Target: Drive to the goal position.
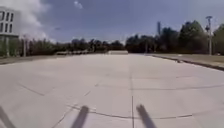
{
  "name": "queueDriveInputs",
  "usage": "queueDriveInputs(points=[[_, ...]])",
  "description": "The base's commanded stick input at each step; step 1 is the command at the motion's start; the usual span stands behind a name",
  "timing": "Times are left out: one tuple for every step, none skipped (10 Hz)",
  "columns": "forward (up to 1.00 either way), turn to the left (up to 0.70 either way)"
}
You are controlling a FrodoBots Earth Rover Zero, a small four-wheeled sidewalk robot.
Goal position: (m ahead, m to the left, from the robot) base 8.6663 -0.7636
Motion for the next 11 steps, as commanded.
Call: queueDriveInputs(points=[[1.00, -0.39], [1.00, -0.39], [1.00, -0.21], [1.00, 0.01], [1.00, 0.01], [1.00, 0.01], [1.00, 0.01], [1.00, 0.01], [1.00, 0.01], [1.00, 0.01], [1.00, 0.01]])
